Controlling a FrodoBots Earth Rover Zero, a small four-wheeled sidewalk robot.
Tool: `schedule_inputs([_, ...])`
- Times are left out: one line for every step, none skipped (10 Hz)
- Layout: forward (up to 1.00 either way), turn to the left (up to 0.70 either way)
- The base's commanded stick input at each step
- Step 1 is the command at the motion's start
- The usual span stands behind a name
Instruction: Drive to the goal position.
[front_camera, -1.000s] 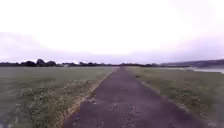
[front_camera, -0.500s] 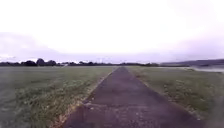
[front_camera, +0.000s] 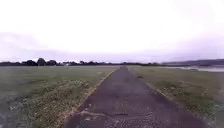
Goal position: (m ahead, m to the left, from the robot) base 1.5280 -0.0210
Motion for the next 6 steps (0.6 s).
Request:
schedule_inputs([0.5,0.0])
schedule_inputs([0.5,0.0])
schedule_inputs([0.44,0.0])
schedule_inputs([0.21,0.0])
schedule_inputs([0.0,0.0])
schedule_inputs([0.0,0.0])
